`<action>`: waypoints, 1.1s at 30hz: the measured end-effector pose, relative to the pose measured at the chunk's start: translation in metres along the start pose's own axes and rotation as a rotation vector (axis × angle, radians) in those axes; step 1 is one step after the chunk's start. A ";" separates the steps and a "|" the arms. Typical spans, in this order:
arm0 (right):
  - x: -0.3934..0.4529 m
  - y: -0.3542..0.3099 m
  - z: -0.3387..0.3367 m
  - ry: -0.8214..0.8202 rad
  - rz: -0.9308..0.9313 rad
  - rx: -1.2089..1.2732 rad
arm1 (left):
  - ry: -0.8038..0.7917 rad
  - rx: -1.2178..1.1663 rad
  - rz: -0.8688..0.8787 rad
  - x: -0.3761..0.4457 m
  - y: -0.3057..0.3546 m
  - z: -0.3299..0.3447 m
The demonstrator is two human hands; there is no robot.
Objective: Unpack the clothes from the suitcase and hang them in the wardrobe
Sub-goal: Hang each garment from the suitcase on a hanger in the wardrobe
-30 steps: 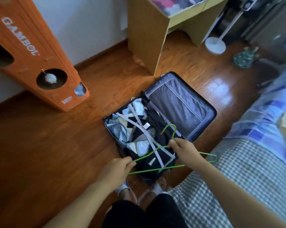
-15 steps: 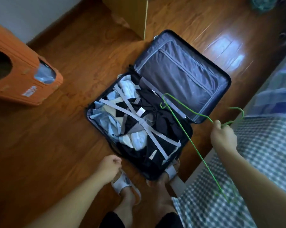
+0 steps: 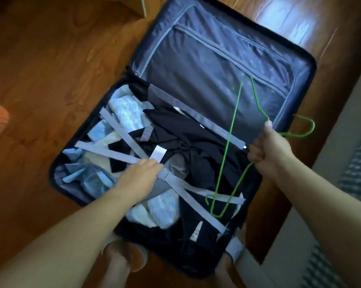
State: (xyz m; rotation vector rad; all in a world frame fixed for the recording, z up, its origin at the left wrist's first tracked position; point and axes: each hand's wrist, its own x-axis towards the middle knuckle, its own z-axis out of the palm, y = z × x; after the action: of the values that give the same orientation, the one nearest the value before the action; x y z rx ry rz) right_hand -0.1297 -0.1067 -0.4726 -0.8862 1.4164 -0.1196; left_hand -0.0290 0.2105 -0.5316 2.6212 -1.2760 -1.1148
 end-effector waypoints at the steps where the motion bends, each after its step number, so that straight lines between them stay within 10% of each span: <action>1: 0.020 -0.008 0.005 -0.052 -0.020 0.045 | 0.013 0.071 0.055 0.016 -0.011 0.009; 6: 0.109 -0.026 0.007 0.405 -0.159 -0.250 | 0.156 0.221 0.171 0.049 -0.027 0.024; 9: 0.087 0.019 0.011 0.644 -0.222 -0.750 | -0.105 0.251 0.083 0.052 -0.021 0.000; 16: -0.055 0.169 0.073 -0.416 -0.613 -1.167 | -0.511 -0.164 -0.038 0.047 -0.021 -0.034; 22: -0.054 0.173 0.095 -0.673 -0.134 -0.807 | -0.579 -0.431 -0.015 0.027 -0.044 -0.040; 33: -0.053 0.158 0.081 -0.809 -0.064 -0.633 | -0.618 -0.513 0.042 0.029 -0.028 -0.036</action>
State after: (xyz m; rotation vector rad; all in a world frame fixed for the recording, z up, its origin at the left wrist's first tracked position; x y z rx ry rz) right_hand -0.1356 0.0688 -0.5317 -1.2993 0.6486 0.6124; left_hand 0.0239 0.1997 -0.5309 1.9305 -0.9066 -2.0157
